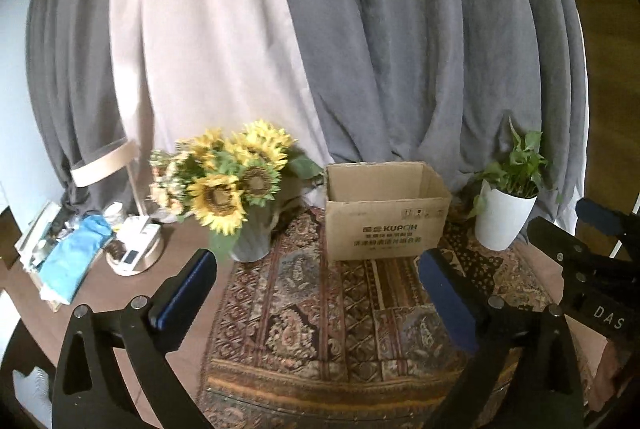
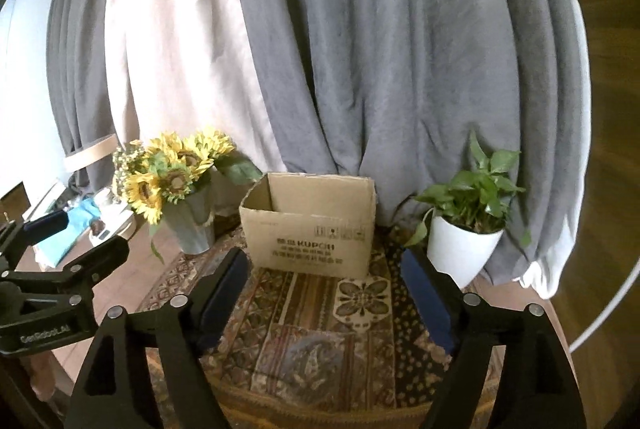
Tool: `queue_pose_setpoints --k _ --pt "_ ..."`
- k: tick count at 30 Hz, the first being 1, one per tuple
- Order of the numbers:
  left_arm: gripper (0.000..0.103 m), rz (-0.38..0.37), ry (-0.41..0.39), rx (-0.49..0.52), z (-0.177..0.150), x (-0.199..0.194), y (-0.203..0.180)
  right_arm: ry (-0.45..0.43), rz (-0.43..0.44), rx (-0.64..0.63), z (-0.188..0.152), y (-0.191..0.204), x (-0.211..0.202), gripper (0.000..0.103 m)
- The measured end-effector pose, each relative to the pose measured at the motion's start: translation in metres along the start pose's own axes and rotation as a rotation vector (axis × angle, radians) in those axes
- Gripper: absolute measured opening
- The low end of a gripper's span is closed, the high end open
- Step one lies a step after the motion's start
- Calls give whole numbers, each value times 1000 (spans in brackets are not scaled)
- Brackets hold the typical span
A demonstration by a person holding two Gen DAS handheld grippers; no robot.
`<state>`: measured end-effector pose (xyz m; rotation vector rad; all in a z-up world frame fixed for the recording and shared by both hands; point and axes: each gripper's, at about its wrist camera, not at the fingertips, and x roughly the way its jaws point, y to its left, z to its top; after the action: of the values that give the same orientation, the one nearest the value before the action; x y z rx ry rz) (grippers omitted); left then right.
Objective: Organize rigid objects
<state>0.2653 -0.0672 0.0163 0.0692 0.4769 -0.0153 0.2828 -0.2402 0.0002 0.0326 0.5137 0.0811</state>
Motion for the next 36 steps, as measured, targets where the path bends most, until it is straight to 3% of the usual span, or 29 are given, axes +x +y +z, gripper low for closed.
queue_pose_setpoints --k 18,36 --pt "103 -21 -51 41 -46 -104 37 -38 -96 62 -51 41 -111 89" --pt "103 16 -106 18 -71 -193 26 -69 -70 45 -76 45 -194 89"
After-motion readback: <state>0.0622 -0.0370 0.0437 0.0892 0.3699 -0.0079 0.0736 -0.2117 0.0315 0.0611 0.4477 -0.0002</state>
